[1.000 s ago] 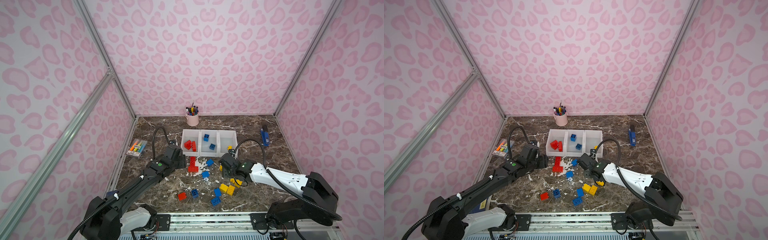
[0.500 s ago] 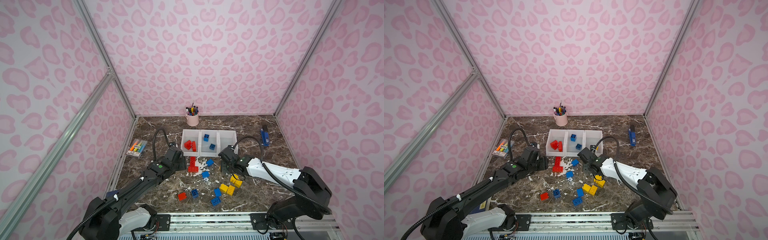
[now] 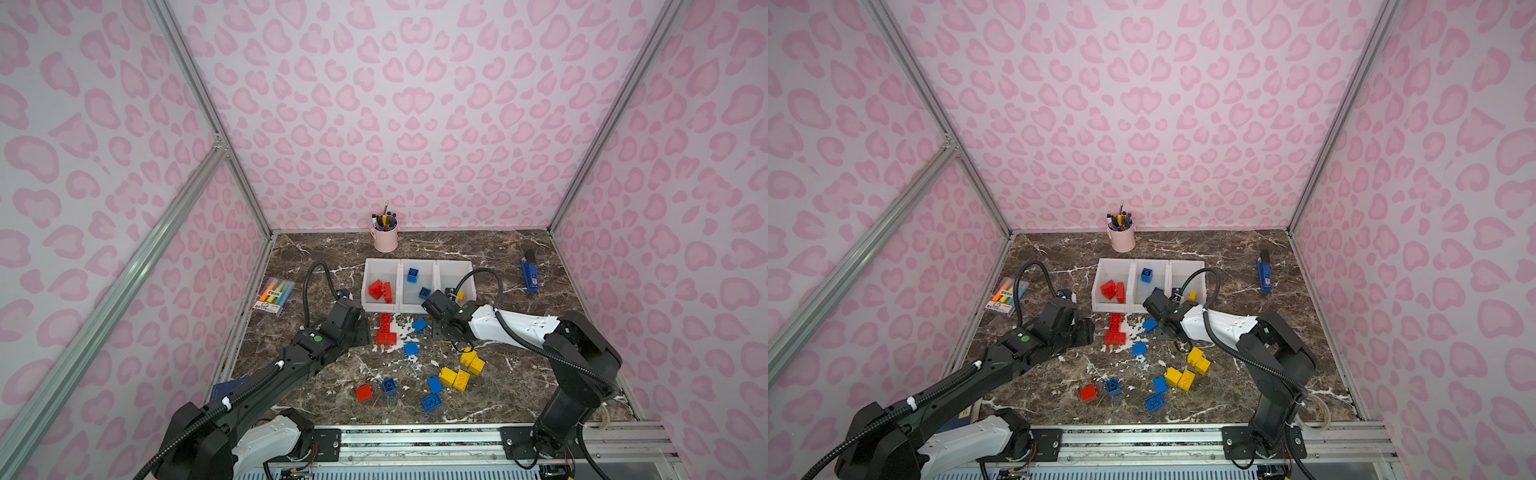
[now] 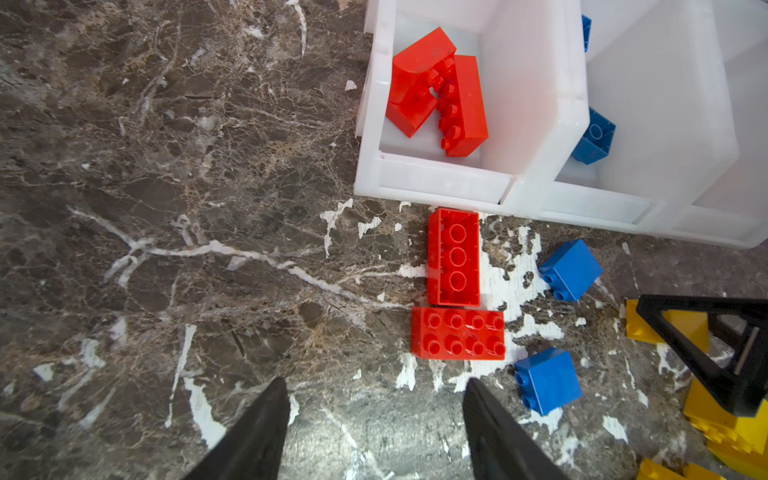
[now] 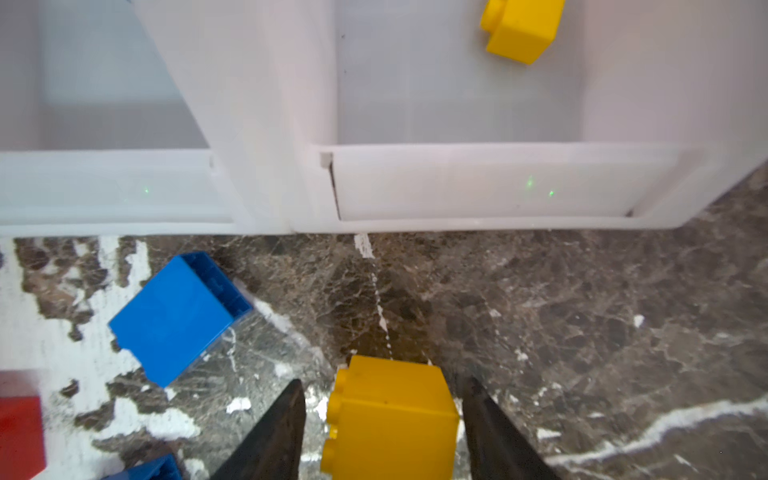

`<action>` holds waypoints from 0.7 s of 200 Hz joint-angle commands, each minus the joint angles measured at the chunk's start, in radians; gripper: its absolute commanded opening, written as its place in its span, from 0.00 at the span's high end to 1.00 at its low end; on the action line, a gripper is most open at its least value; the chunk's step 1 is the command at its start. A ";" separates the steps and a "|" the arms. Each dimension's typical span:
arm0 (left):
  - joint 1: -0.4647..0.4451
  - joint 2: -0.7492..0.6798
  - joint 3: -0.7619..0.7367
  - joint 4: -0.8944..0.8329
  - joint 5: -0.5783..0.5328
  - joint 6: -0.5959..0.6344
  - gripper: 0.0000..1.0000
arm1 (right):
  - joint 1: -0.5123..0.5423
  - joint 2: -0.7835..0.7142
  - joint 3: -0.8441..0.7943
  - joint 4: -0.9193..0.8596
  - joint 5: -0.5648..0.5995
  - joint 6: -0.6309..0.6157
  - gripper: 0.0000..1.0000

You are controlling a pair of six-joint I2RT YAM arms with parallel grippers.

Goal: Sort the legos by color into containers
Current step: 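Carry the yellow brick into the far compartment and release it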

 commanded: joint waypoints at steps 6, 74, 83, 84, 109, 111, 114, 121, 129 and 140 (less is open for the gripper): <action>-0.001 -0.001 -0.003 -0.003 -0.013 -0.008 0.31 | 0.000 0.009 -0.007 -0.003 0.014 0.021 0.52; -0.005 -0.004 -0.005 -0.004 -0.013 -0.008 0.31 | -0.002 -0.093 -0.004 -0.047 0.051 -0.012 0.65; -0.005 -0.007 -0.005 -0.004 -0.013 -0.008 0.31 | -0.008 -0.110 0.012 -0.058 0.058 -0.035 0.65; -0.005 -0.007 -0.005 -0.003 -0.013 -0.008 0.31 | -0.009 -0.112 0.014 -0.060 0.057 -0.038 0.65; -0.006 -0.009 -0.005 -0.003 -0.013 -0.008 0.31 | -0.070 -0.134 0.103 -0.094 0.065 -0.148 0.65; -0.006 -0.008 -0.006 -0.002 -0.013 -0.008 0.31 | -0.077 -0.132 0.111 -0.097 0.065 -0.157 0.65; -0.007 -0.009 -0.006 -0.003 -0.013 -0.008 0.31 | -0.087 -0.129 0.126 -0.100 0.065 -0.170 0.65; -0.007 -0.009 -0.005 -0.003 -0.012 -0.008 0.32 | -0.113 -0.118 0.159 -0.105 0.059 -0.202 0.65; -0.008 -0.010 -0.007 -0.002 -0.011 -0.008 0.31 | -0.139 -0.099 0.192 -0.102 0.050 -0.239 0.65; -0.009 -0.011 -0.011 -0.002 -0.010 -0.011 0.31 | -0.176 -0.056 0.229 -0.087 0.033 -0.280 0.65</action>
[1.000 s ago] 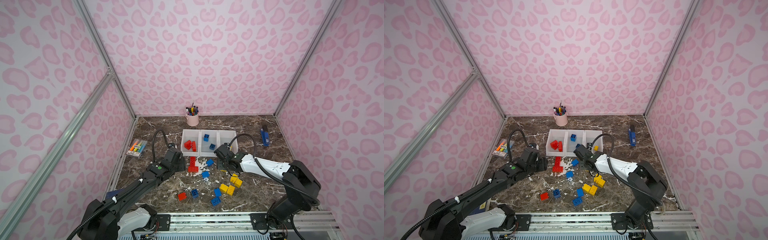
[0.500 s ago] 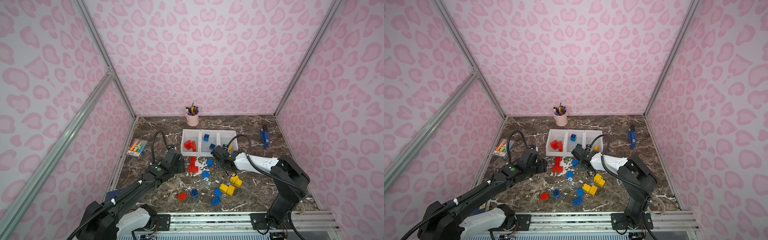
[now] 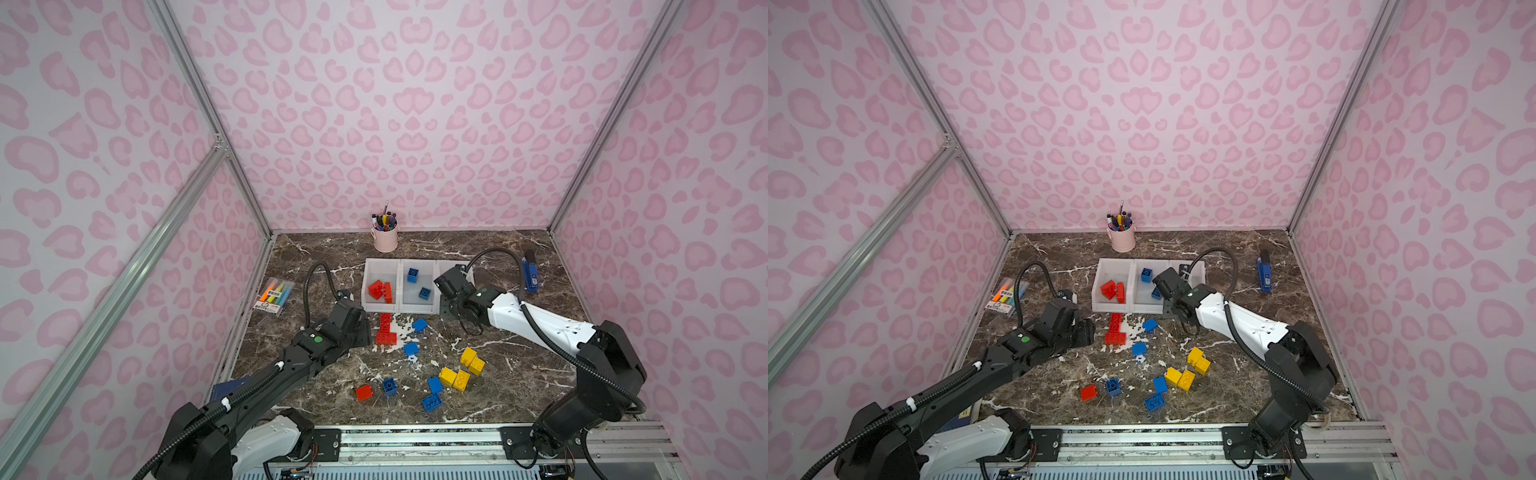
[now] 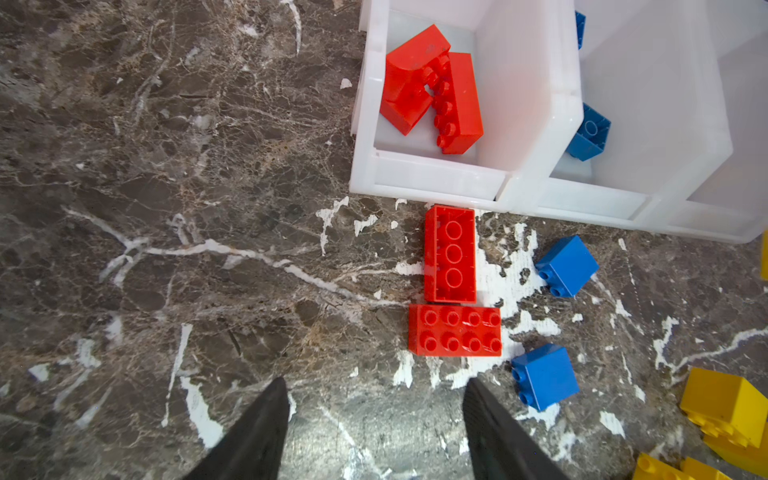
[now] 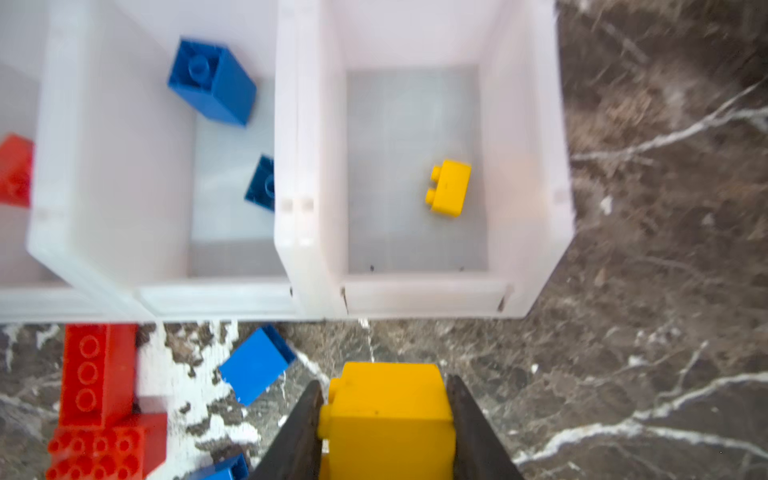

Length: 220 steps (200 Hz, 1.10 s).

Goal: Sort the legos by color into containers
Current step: 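Carry the yellow brick into the far compartment and release it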

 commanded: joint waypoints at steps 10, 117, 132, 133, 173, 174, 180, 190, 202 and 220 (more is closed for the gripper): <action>-0.003 -0.009 -0.012 0.000 -0.008 -0.013 0.31 | -0.091 0.099 0.090 0.008 -0.043 -0.166 0.65; -0.027 -0.004 -0.043 0.009 0.004 -0.034 0.31 | -0.149 0.277 0.260 -0.008 -0.100 -0.195 0.30; -0.027 0.016 -0.041 0.014 0.015 -0.027 0.31 | -0.149 0.251 0.251 -0.007 -0.098 -0.190 0.29; -0.027 0.018 -0.041 0.013 0.015 -0.026 0.31 | -0.149 0.249 0.251 -0.007 -0.097 -0.190 0.29; -0.030 0.054 -0.019 0.002 0.025 -0.011 0.31 | -0.148 0.165 0.205 -0.016 -0.101 -0.192 0.29; -0.030 0.053 -0.020 0.003 0.025 -0.011 0.31 | -0.148 0.163 0.202 -0.015 -0.102 -0.192 0.29; -0.030 0.052 -0.021 0.004 0.024 -0.012 0.31 | -0.145 0.147 0.189 -0.012 -0.106 -0.188 0.29; -0.030 0.047 -0.023 0.005 0.021 -0.012 0.31 | -0.137 0.121 0.158 -0.004 -0.110 -0.179 0.29; -0.030 0.047 -0.025 0.007 0.021 -0.012 0.31 | -0.123 0.087 0.116 0.012 -0.117 -0.169 0.29; -0.029 0.052 -0.026 0.009 0.022 -0.012 0.31 | -0.090 0.040 0.042 0.037 -0.128 -0.151 0.29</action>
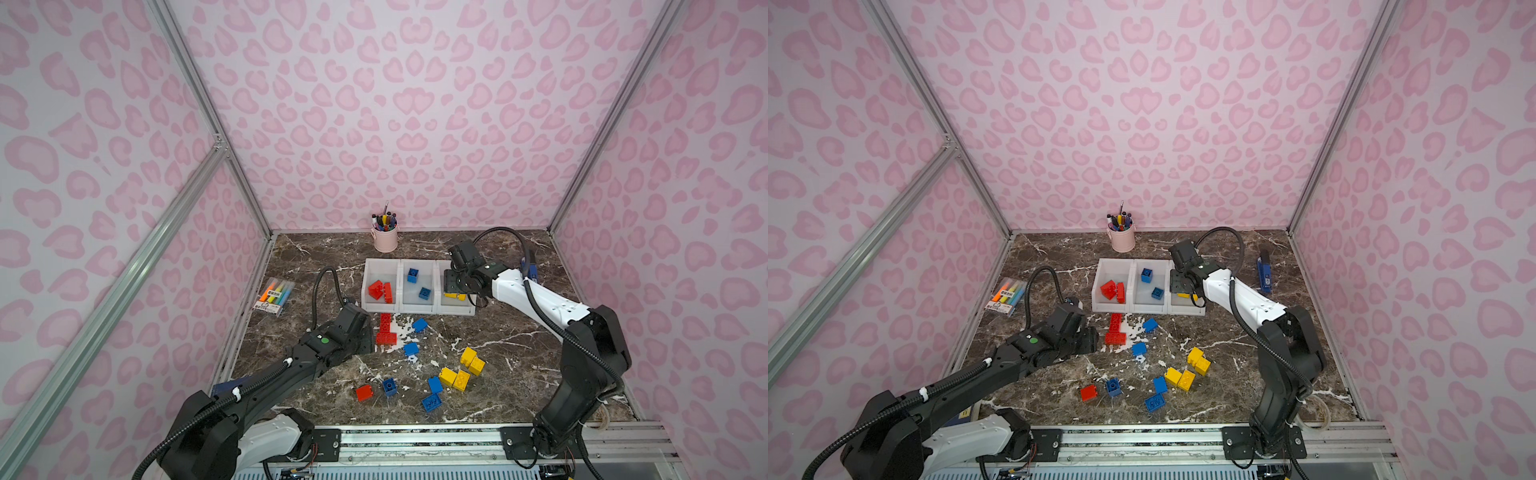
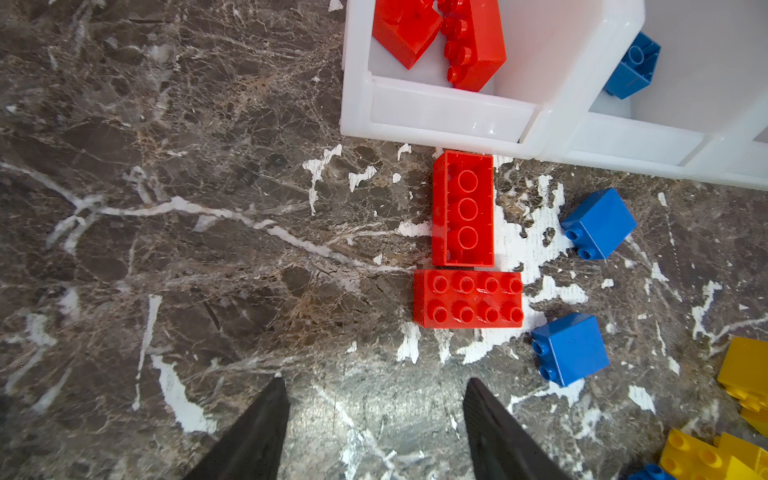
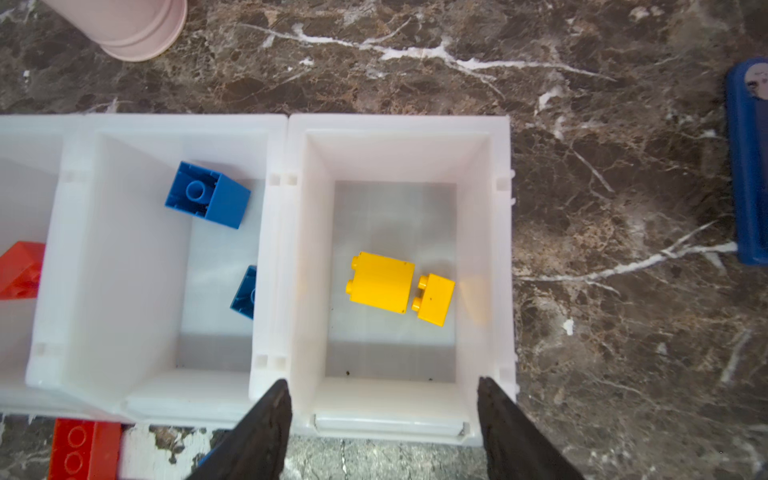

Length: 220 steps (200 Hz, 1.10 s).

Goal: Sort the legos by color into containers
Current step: 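Carry the yellow brick into the far compartment and release it, then grasp the red 2x4 brick with the left gripper while the right gripper withdraws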

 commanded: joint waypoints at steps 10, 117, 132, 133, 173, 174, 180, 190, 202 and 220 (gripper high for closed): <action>0.001 0.005 0.003 0.011 0.003 0.002 0.31 | 0.050 -0.059 -0.101 0.027 -0.017 0.042 0.29; -0.018 0.076 0.022 0.039 0.028 0.047 0.31 | 0.158 -0.332 -0.424 0.059 -0.026 0.195 0.29; -0.022 0.104 0.038 0.043 0.042 0.063 0.31 | 0.165 -0.349 -0.445 0.063 -0.023 0.218 0.29; -0.022 0.107 0.038 0.044 0.042 0.064 0.31 | 0.164 -0.350 -0.447 0.063 -0.022 0.219 0.29; -0.054 0.207 0.095 0.053 0.054 0.091 0.31 | 0.177 -0.365 -0.453 0.066 -0.010 0.240 0.29; -0.055 0.209 0.097 0.054 0.054 0.091 0.31 | 0.177 -0.365 -0.453 0.066 -0.010 0.240 0.29; -0.062 0.222 0.106 0.057 0.053 0.091 0.30 | 0.178 -0.363 -0.449 0.064 -0.009 0.240 0.29; -0.073 0.243 0.119 0.061 0.053 0.092 0.30 | 0.181 -0.362 -0.444 0.062 -0.006 0.240 0.29; -0.089 0.267 0.135 0.064 0.047 0.091 0.28 | 0.184 -0.359 -0.442 0.061 -0.005 0.240 0.29; -0.108 0.310 0.160 0.065 0.037 0.092 0.24 | 0.187 -0.356 -0.442 0.063 -0.006 0.242 0.29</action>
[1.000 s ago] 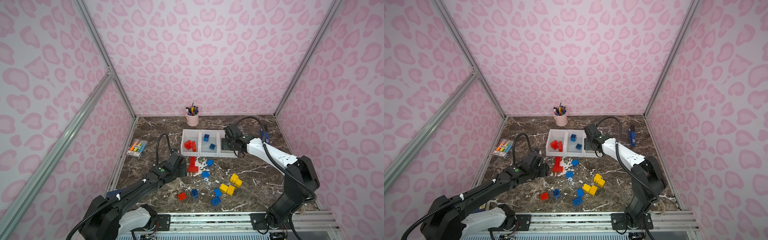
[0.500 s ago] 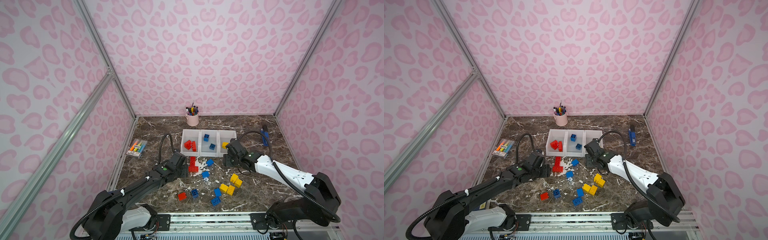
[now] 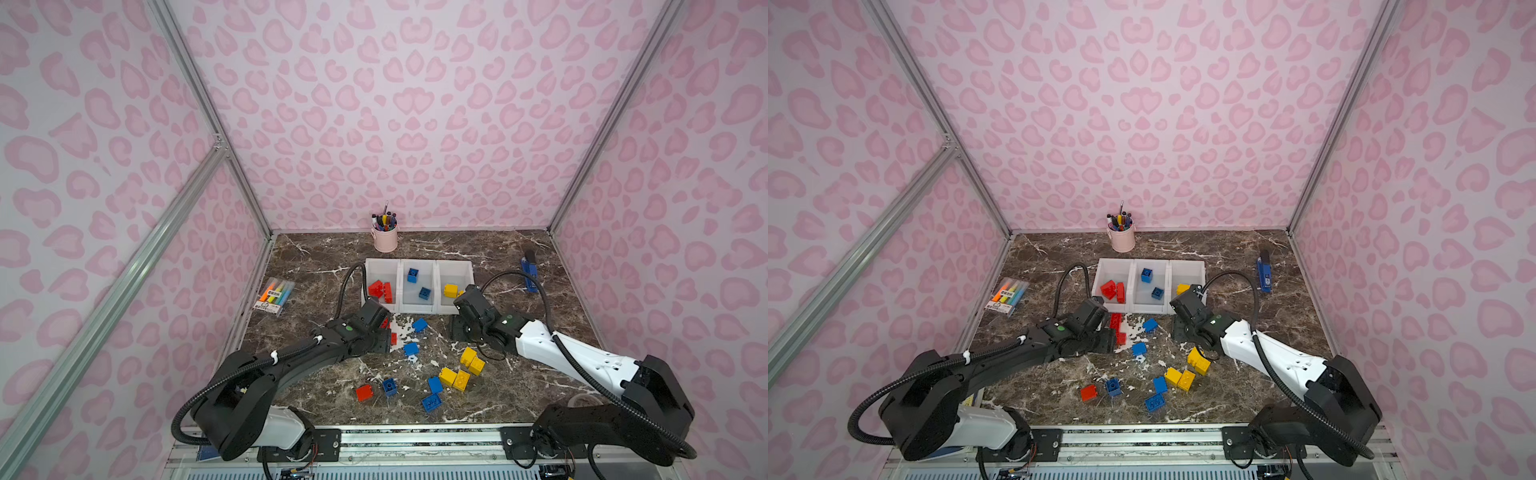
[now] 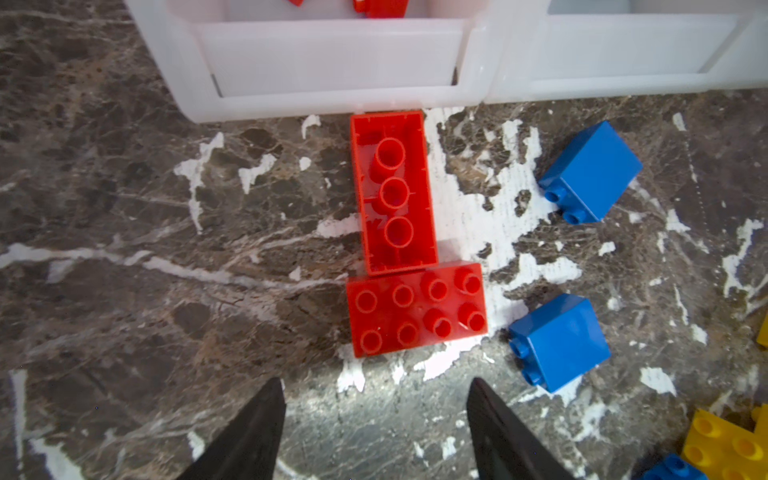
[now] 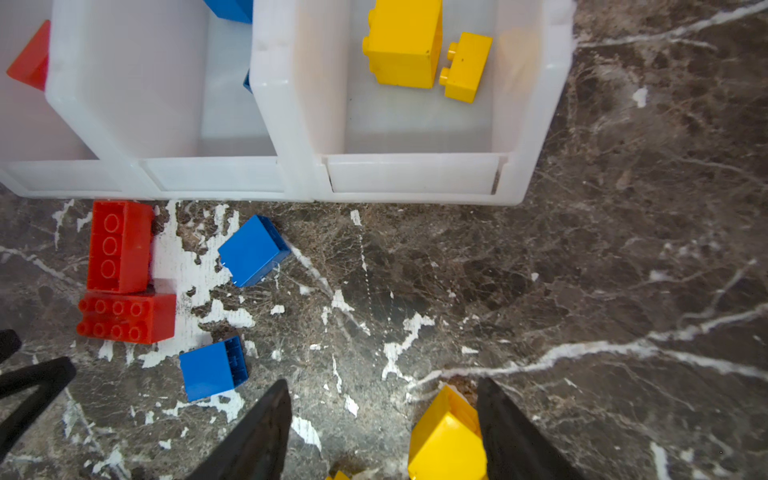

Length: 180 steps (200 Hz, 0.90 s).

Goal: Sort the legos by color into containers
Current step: 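Grasp the red 2x4 brick with the left gripper while the right gripper withdraws, then lift the red 2x4 brick over the near compartment with the left gripper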

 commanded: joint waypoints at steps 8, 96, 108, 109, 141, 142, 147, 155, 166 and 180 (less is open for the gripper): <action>-0.022 0.063 0.048 0.018 -0.019 0.009 0.23 | 0.006 0.008 -0.001 0.009 0.017 0.012 0.29; -0.038 0.236 0.161 -0.028 -0.081 -0.005 0.21 | 0.010 0.005 -0.024 0.021 0.015 0.021 0.29; -0.037 0.253 0.167 -0.032 -0.081 -0.005 0.22 | 0.010 0.005 -0.027 0.022 0.015 0.023 0.29; -0.037 0.255 0.168 -0.032 -0.081 -0.005 0.22 | 0.010 0.005 -0.026 0.022 0.015 0.023 0.29; -0.041 0.274 0.166 -0.029 -0.086 -0.006 0.31 | 0.010 0.008 -0.029 0.025 0.014 0.023 0.29; -0.041 0.274 0.165 -0.029 -0.086 -0.006 0.31 | 0.010 0.008 -0.029 0.024 0.014 0.023 0.29; -0.041 0.274 0.165 -0.028 -0.087 -0.006 0.33 | 0.010 0.008 -0.029 0.024 0.015 0.023 0.29; -0.043 0.274 0.164 -0.028 -0.091 -0.006 0.35 | 0.011 0.008 -0.029 0.025 0.015 0.023 0.29; -0.041 0.272 0.164 -0.028 -0.092 -0.005 0.39 | 0.011 0.008 -0.029 0.025 0.014 0.023 0.29; -0.045 0.263 0.163 -0.036 -0.090 -0.004 0.41 | 0.010 0.008 -0.027 0.024 0.014 0.023 0.29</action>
